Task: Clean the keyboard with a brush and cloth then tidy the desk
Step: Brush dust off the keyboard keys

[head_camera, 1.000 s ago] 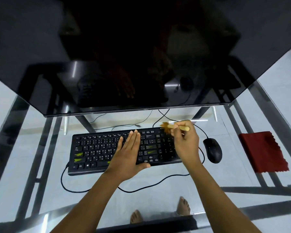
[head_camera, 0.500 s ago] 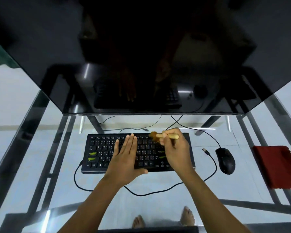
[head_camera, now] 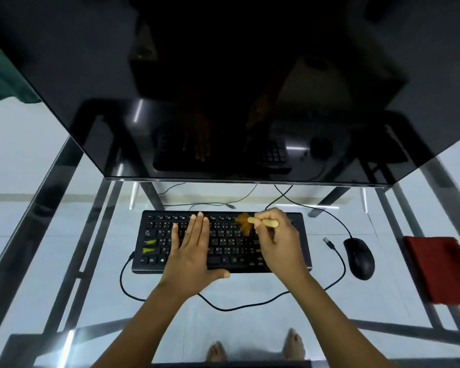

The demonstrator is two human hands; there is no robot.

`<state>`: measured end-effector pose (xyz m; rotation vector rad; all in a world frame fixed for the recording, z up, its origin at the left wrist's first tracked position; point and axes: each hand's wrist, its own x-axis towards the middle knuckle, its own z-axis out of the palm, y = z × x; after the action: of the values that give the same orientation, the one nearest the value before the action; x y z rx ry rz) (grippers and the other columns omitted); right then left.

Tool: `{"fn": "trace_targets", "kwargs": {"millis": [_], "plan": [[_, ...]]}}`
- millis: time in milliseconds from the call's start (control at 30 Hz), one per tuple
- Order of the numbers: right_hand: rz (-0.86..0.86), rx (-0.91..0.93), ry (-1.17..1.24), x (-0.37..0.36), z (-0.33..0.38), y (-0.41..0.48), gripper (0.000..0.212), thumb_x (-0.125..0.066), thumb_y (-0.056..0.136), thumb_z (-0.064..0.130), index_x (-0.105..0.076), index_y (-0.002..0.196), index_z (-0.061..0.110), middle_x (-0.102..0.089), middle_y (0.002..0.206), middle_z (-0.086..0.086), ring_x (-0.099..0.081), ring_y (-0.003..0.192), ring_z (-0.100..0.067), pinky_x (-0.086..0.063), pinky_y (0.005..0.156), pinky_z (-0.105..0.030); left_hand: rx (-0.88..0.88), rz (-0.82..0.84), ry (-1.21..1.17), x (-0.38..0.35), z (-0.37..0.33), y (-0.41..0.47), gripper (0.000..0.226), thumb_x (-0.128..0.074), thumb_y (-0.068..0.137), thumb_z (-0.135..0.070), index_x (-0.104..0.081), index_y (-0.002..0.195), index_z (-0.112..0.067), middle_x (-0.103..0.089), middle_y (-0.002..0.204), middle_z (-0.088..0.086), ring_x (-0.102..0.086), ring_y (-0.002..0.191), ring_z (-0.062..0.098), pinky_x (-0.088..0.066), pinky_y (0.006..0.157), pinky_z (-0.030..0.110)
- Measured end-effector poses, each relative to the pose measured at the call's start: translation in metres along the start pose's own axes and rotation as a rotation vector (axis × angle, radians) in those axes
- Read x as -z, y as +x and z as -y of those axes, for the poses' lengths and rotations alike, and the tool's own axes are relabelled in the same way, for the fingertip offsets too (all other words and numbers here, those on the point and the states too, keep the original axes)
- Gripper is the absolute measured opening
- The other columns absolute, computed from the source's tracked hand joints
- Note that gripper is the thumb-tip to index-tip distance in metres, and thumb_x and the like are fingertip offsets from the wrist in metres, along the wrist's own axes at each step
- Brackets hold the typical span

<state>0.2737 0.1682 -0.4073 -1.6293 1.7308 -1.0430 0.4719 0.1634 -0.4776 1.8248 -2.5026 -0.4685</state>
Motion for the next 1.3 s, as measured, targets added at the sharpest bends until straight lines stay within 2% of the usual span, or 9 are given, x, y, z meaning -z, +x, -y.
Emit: {"fn": "trace_targets", "kwargs": {"millis": [133, 367, 533, 667, 767, 900, 1033, 1167, 1300], "plan": [[0.228, -0.094, 0.093, -0.009, 0.007, -0.001, 0.008, -0.057, 0.095, 0.014, -0.058, 0.087, 0.015, -0.072, 0.073, -0.006, -0.069, 0.066, -0.018, -0.057, 0.064, -0.03, -0.002, 0.006, -0.006, -0.003, 0.003, 0.0, 0.129, -0.031, 0.06, -0.091, 0.01, 0.151, -0.01, 0.014, 0.16, 0.004, 0.02, 0.146, 0.017, 0.014, 0.116, 0.051], [0.217, -0.036, 0.051, -0.028, 0.012, -0.004, 0.011, -0.053, 0.096, 0.012, -0.058, 0.088, 0.017, -0.072, 0.077, -0.002, -0.069, 0.069, -0.012, -0.058, 0.067, -0.028, -0.026, -0.021, -0.024, 0.0, 0.006, -0.003, 0.125, -0.03, 0.062, -0.088, 0.016, 0.151, -0.012, 0.022, 0.158, 0.001, 0.03, 0.142, 0.013, 0.022, 0.113, 0.047], [-0.009, -0.136, 0.11, -0.033, 0.015, 0.01, 0.01, -0.053, 0.096, 0.008, -0.058, 0.092, 0.016, -0.071, 0.091, -0.001, -0.071, 0.081, -0.017, -0.057, 0.077, -0.031, -0.004, -0.102, -0.096, 0.003, 0.013, -0.01, 0.116, -0.031, 0.072, -0.087, 0.005, 0.153, -0.011, 0.01, 0.161, 0.001, 0.021, 0.145, 0.01, 0.016, 0.116, 0.046], [0.195, -0.137, 0.095, -0.044, 0.021, 0.014, 0.006, -0.055, 0.095, 0.006, -0.057, 0.091, 0.011, -0.072, 0.089, -0.009, -0.071, 0.08, -0.021, -0.058, 0.074, -0.029, 0.059, -0.255, -0.198, 0.008, 0.029, -0.022, 0.107, -0.038, 0.079, -0.08, -0.008, 0.154, -0.008, -0.001, 0.162, 0.002, 0.006, 0.149, 0.014, 0.009, 0.118, 0.045], [0.078, -0.119, 0.043, -0.05, 0.025, 0.02, 0.018, -0.056, 0.093, 0.005, -0.055, 0.085, 0.022, -0.069, 0.088, 0.005, -0.066, 0.08, -0.003, -0.05, 0.074, -0.017, 0.168, -0.351, -0.286, 0.01, 0.047, -0.034, 0.108, -0.043, 0.078, -0.079, -0.011, 0.153, -0.007, -0.006, 0.162, 0.003, 0.001, 0.149, 0.015, 0.009, 0.119, 0.043], [0.232, -0.081, 0.032, -0.066, 0.033, 0.015, 0.011, -0.054, 0.093, 0.001, -0.059, 0.089, 0.009, -0.072, 0.089, -0.007, -0.071, 0.085, -0.019, -0.057, 0.081, -0.034, 0.259, -0.386, -0.375, 0.005, 0.073, -0.05, 0.111, -0.045, 0.075, -0.08, -0.014, 0.152, -0.008, -0.011, 0.161, 0.004, 0.0, 0.149, 0.012, 0.006, 0.12, 0.043], [0.054, -0.045, 0.105, -0.074, 0.041, 0.018, 0.01, -0.055, 0.092, -0.004, -0.057, 0.09, 0.006, -0.069, 0.094, -0.004, -0.068, 0.089, -0.002, -0.05, 0.079, -0.014, 0.213, -0.336, -0.464, -0.002, 0.093, -0.057, 0.118, -0.051, 0.069, -0.083, -0.004, 0.154, -0.015, 0.0, 0.16, -0.007, 0.005, 0.148, 0.009, 0.0, 0.12, 0.044], [0.399, -0.037, 0.048, -0.084, 0.044, 0.008, 0.007, -0.054, 0.094, 0.005, -0.06, 0.092, 0.008, -0.074, 0.085, -0.003, -0.071, 0.079, -0.017, -0.058, 0.073, -0.027, 0.191, -0.306, -0.475, -0.007, 0.103, -0.063, 0.117, -0.053, 0.068, -0.084, -0.002, 0.154, -0.022, -0.009, 0.16, -0.01, -0.005, 0.146, 0.004, -0.001, 0.121, 0.035], [0.117, -0.051, 0.131, -0.084, 0.046, 0.003, 0.016, -0.057, 0.091, 0.002, -0.061, 0.088, 0.017, -0.069, 0.091, -0.006, -0.068, 0.083, -0.015, -0.053, 0.074, -0.023, 0.146, -0.32, -0.421, -0.009, 0.103, -0.064, 0.114, -0.059, 0.072, -0.078, -0.007, 0.154, -0.019, -0.031, 0.156, -0.002, -0.028, 0.142, 0.009, -0.005, 0.121, 0.038]]}}
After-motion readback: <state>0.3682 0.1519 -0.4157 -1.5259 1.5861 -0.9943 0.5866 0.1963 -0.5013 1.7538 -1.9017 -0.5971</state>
